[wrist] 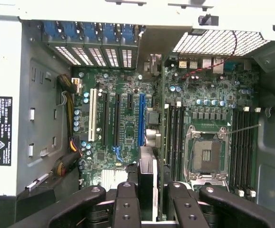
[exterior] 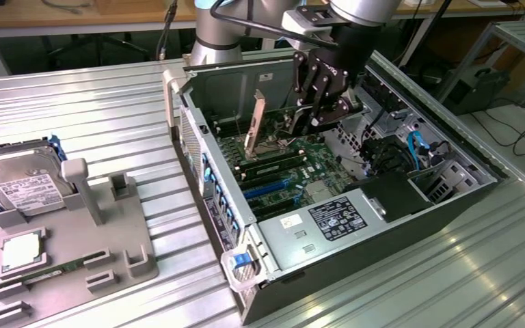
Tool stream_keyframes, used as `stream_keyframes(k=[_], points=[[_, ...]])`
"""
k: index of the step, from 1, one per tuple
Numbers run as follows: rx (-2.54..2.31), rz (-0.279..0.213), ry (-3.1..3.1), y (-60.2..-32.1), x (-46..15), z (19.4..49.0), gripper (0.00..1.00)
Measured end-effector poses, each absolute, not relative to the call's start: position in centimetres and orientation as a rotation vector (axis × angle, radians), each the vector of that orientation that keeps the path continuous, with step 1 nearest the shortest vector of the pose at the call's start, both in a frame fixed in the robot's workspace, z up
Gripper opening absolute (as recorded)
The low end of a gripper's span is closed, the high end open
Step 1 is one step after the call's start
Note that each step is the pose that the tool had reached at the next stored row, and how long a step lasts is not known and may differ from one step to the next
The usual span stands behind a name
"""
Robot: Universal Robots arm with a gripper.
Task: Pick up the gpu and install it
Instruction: 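Insert the gpu into the slot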
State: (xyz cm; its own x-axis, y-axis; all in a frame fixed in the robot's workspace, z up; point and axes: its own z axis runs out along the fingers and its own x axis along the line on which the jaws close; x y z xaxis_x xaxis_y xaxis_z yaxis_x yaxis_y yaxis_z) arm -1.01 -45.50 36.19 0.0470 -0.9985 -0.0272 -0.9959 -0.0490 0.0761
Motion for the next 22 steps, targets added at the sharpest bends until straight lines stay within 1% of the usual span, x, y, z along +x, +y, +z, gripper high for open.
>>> stream_keyframes(k=[16,22], points=[[2.247,-0.112,-2.141,-45.5,-1.01,36.18,0.28],[2.245,-0.11,-2.145,-45.5,-1.01,35.47,0.28]])
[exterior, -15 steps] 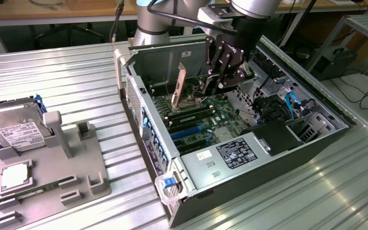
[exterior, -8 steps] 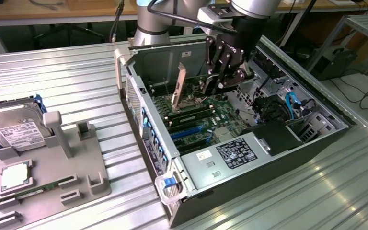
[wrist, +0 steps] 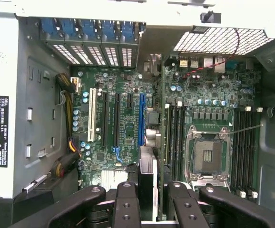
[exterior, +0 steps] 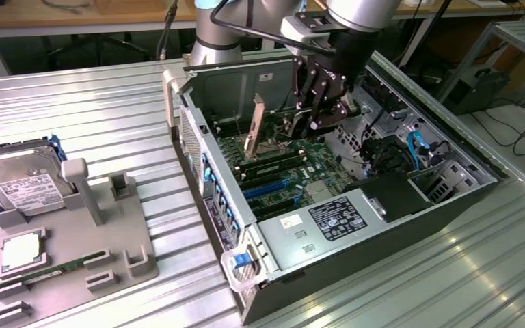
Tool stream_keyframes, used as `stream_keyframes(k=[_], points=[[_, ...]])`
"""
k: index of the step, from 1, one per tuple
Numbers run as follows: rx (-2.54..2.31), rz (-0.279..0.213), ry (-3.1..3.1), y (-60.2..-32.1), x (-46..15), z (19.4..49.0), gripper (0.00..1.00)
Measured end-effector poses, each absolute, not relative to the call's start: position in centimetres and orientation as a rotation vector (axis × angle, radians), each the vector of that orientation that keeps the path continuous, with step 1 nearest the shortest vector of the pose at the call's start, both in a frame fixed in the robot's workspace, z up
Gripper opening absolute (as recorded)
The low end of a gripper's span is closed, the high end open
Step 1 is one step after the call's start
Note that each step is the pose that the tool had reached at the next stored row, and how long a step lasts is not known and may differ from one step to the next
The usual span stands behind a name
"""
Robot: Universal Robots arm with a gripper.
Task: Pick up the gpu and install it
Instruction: 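Insert the gpu into the slot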
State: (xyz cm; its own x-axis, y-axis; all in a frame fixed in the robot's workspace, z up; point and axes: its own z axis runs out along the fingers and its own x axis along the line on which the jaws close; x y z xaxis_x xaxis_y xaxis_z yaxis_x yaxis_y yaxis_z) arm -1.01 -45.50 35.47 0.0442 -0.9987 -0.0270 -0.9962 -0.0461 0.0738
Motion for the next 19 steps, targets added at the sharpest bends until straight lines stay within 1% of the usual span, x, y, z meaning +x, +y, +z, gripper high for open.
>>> stream_keyframes(k=[7,11,17,19], points=[[2.215,-0.107,-2.181,-45.3,-1.0,34.9,0.28],[2.228,-0.082,-2.192,-45.2,-1.0,34.7,0.28],[2.202,-0.078,-2.22,-44.8,-1.0,33.6,0.28],[2.194,-0.061,-2.212,-44.3,-1.1,33.5,0.28]])
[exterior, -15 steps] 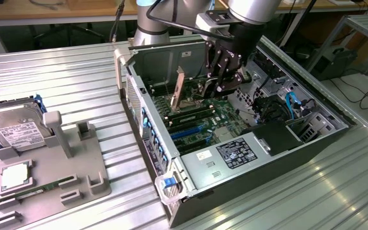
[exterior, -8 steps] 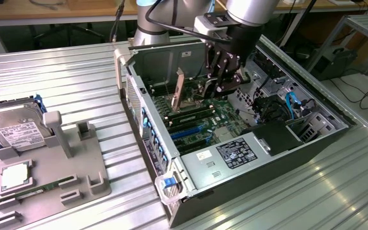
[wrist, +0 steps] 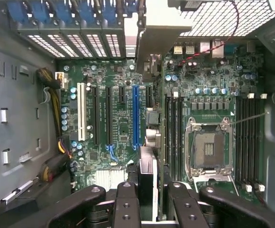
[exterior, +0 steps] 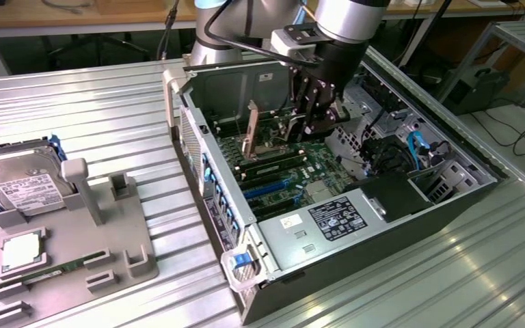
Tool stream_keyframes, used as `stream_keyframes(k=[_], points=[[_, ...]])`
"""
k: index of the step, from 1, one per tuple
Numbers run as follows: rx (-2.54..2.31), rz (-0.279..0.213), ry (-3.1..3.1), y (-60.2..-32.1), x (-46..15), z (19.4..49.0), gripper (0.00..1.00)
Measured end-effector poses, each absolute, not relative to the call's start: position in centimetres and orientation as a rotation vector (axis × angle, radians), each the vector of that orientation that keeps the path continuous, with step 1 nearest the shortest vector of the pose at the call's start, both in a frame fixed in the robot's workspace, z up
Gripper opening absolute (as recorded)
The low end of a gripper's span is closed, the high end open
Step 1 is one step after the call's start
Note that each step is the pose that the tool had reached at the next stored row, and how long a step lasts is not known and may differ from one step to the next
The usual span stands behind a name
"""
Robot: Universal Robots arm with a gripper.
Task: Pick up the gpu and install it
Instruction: 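Insert the gpu into the slot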
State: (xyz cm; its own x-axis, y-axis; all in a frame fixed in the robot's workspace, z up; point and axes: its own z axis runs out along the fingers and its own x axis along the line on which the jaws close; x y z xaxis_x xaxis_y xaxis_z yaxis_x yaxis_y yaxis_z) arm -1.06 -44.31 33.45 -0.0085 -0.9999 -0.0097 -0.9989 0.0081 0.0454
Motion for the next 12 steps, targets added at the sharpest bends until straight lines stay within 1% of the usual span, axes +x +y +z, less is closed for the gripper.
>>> stream_keyframes(k=[4,7,12], points=[[2.195,-0.058,-2.213,-44.1,-1.2,32.6,0.28],[2.2,-0.048,-2.218,-44.1,-1.4,32.5,0.28],[2.207,-0.046,-2.225,-44.1,-1.7,32.2,0.28]])
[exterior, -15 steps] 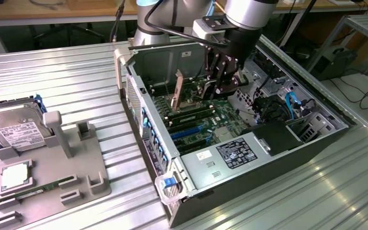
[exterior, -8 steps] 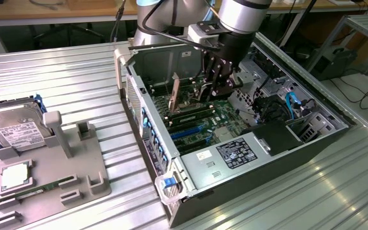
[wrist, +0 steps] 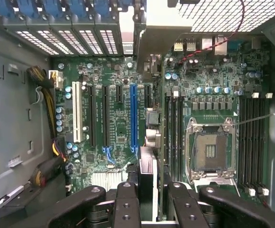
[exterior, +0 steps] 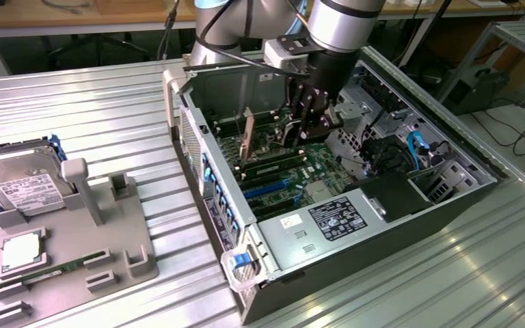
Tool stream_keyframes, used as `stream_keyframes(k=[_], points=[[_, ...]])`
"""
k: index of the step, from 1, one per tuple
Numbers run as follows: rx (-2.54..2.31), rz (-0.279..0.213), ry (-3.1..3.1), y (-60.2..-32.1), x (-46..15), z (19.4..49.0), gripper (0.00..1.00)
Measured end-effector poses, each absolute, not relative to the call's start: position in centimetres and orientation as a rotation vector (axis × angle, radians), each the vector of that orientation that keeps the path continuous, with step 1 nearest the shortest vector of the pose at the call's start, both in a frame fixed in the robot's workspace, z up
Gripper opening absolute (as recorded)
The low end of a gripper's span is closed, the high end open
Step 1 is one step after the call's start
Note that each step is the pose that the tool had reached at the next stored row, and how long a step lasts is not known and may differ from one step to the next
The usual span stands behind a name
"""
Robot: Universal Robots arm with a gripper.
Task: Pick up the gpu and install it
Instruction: 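Insert the gpu into the slot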
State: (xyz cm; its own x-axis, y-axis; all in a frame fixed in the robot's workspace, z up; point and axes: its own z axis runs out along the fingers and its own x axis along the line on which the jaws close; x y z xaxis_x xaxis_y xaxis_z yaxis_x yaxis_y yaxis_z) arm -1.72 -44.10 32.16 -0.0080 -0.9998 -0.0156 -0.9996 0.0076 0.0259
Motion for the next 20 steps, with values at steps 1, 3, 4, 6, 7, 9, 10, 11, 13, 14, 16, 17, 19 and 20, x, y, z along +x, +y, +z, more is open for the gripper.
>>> stream_keyframes(k=[1,3,4,6,7,9,10,11,13,14,16,17,19,20], points=[[2.208,-0.046,-2.225,-44.1,-1.74,32.11,0.28],[2.209,-0.05,-2.226,-44.1,-1.75,32.09,0.28],[2.211,-0.052,-2.228,-44.1,-1.75,32.07,0.28],[2.212,-0.056,-2.229,-44.1,-1.78,32.06,0.28],[2.216,-0.064,-2.233,-44.1,-1.8,32.05,0.28],[2.225,-0.087,-2.242,-44.15,-1.82,32.02,0.28],[2.226,-0.087,-2.242,-44.18,-1.83,31.99,0.28],[2.226,-0.086,-2.242,-44.21,-1.9,31.92,0.28],[2.226,-0.086,-2.242,-44.41,-2.01,31.86,0.28],[2.226,-0.086,-2.242,-44.53,-2.02,31.85,0.28],[2.226,-0.086,-2.242,-44.76,-2.02,31.83,0.28],[2.226,-0.086,-2.242,-44.89,-2.02,31.82,0.28],[2.226,-0.086,-2.243,-44.97,-2.03,31.79,0.28],[2.226,-0.086,-2.243,-44.98,-2.08,31.75,0.28]])
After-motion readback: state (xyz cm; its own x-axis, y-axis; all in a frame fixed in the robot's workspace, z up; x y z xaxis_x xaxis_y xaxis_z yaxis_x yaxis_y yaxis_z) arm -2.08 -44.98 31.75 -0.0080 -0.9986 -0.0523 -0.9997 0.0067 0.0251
